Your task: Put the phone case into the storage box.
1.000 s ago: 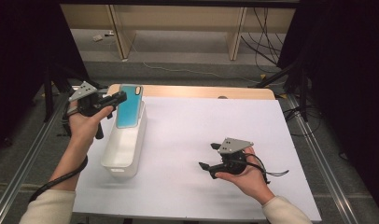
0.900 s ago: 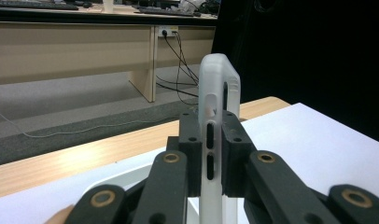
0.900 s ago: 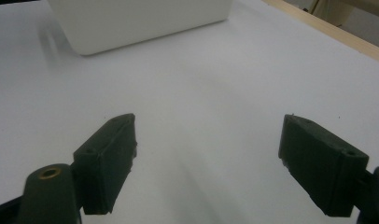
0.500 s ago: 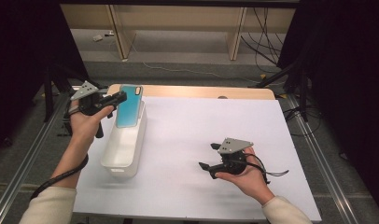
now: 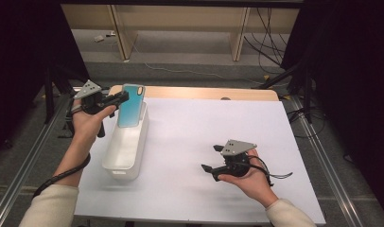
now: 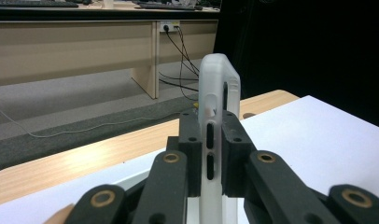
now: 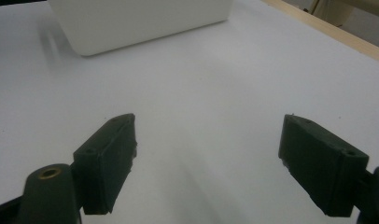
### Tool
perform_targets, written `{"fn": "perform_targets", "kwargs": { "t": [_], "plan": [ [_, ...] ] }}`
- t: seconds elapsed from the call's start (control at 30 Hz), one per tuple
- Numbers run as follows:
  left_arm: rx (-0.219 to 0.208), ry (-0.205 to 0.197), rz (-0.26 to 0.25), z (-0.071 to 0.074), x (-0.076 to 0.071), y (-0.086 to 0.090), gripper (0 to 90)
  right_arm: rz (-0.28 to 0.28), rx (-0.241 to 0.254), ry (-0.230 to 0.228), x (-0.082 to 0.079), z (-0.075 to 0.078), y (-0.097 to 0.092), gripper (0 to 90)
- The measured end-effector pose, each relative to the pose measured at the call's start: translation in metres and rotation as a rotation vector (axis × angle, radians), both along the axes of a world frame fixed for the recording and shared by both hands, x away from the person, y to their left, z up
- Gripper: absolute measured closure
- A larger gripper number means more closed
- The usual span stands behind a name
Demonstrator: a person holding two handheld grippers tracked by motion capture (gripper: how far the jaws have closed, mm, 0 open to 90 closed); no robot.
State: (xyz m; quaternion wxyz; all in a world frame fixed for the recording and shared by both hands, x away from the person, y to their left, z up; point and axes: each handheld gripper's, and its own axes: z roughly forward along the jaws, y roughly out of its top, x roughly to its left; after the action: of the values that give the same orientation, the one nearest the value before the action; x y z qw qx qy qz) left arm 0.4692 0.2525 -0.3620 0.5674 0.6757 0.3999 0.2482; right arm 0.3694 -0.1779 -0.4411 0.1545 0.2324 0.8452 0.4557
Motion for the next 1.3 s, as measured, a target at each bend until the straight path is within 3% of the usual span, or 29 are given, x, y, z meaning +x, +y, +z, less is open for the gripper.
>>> {"fn": "perform_targets", "kwargs": {
  "t": [1.3],
  "plan": [
    [0.030, 0.003, 0.004, -0.016, 0.015, 0.005, 81.3, -0.002, 0.006, -0.006, 0.000, -0.002, 0.001, 20.4]
  ]
}}
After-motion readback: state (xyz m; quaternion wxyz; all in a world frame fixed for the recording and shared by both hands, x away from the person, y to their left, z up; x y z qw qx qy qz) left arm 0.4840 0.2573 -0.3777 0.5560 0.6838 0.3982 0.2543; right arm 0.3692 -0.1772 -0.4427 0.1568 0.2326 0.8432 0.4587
